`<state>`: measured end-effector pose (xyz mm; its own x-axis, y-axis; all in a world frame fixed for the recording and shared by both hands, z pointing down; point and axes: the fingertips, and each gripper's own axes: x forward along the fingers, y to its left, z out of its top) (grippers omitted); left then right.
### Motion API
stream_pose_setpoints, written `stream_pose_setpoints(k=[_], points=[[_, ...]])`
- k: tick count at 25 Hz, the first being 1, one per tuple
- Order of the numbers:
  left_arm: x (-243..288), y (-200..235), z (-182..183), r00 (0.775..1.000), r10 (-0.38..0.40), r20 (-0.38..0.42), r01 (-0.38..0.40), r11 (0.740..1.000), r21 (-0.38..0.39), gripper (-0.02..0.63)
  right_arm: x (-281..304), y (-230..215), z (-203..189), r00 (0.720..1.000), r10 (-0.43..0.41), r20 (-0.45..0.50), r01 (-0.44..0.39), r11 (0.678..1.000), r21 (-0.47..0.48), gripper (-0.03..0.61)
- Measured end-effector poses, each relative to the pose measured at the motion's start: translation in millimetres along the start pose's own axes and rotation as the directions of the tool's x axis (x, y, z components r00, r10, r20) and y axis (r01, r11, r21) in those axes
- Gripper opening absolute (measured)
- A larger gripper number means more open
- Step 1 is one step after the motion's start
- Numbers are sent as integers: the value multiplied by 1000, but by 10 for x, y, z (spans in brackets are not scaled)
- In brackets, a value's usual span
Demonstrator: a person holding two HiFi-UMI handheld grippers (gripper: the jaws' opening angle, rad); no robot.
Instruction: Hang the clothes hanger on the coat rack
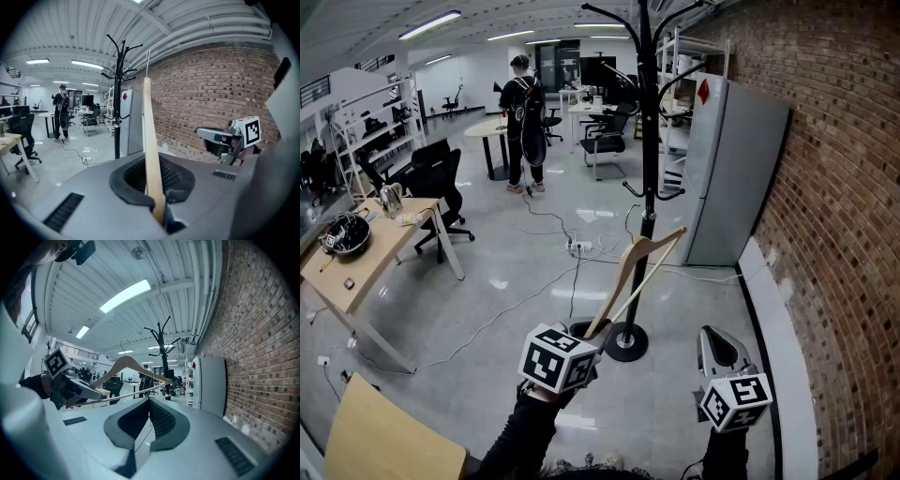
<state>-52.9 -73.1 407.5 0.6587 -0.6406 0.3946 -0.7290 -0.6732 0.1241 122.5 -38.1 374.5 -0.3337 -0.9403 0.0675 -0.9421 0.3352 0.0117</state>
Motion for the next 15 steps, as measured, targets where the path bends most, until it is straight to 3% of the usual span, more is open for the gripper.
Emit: stream_pose_setpoints(k=[15], points=[[532,175,472,1000,15,-13,-15,1000,23,3,298,-547,-138,999,11,-38,-10,999,31,9]])
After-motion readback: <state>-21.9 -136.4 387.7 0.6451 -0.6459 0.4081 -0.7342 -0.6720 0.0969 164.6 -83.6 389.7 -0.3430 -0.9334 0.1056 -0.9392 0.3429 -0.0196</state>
